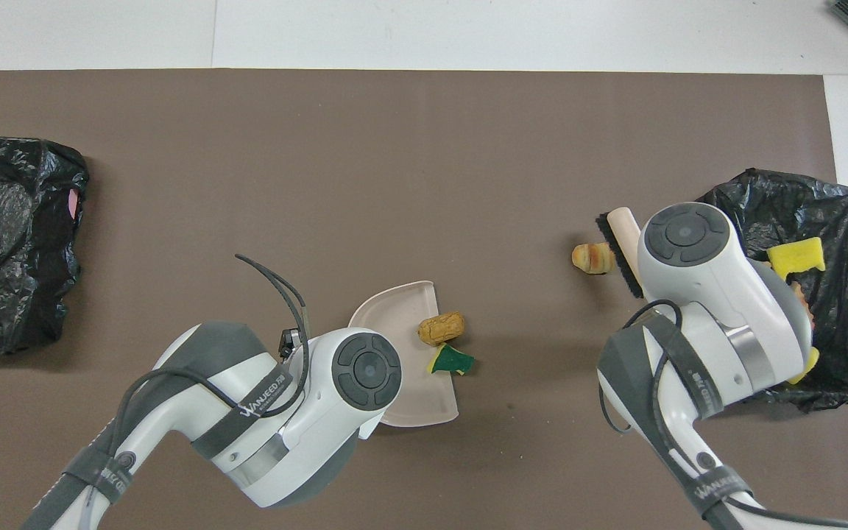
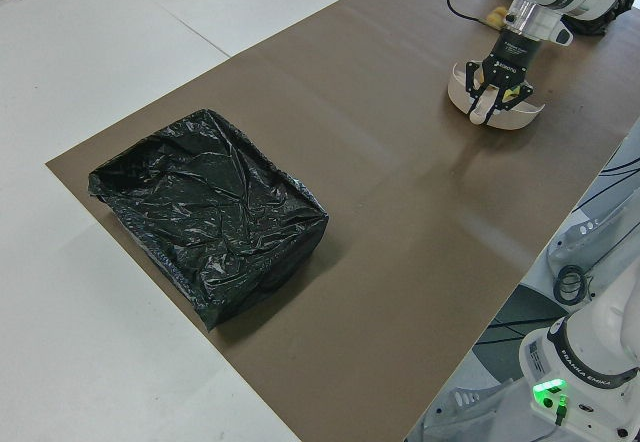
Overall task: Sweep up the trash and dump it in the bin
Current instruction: 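Move the brush with the right gripper behind the far crust near the bin, then sweep the far crust into the dustpan with the right gripper's brush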
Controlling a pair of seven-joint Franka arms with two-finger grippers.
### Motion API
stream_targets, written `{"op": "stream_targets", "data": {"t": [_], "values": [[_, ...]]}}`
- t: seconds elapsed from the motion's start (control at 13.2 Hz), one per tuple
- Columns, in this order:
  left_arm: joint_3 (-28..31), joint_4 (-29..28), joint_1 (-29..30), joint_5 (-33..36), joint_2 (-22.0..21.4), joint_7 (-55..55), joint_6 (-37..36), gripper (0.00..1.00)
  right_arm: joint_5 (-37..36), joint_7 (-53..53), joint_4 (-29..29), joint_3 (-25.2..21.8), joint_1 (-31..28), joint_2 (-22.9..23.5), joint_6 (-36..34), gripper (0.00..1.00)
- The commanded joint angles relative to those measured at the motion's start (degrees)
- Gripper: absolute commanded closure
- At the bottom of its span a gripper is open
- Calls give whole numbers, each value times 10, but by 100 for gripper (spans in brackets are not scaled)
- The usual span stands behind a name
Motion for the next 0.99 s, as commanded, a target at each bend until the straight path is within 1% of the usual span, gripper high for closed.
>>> {"op": "stream_targets", "data": {"t": [0.0, 0.15, 0.23, 0.68, 0.83, 0.91], "values": [[0, -14, 7, -8, -10, 5, 8, 100, -47, -18, 21, 6, -21, 33, 25, 100], [0, -16, 7, -10, -10, 1, 9, 100, -43, -6, 14, 7, -19, 45, 30, 100], [0, -16, 14, -12, -10, -7, 9, 100, -24, -5, 8, 8, -19, 46, 25, 100], [0, -17, 15, -13, -10, -15, 13, 100, 174, -10, -32, 11, 18, 39, 17, 100], [-1, -17, 26, -13, -9, -12, 14, 100, 226, -5, -48, 12, 58, 33, 17, 100], [0, -17, 27, -14, -9, -10, 14, 100, 266, -4, -58, 12, 73, 25, 18, 100]]}}
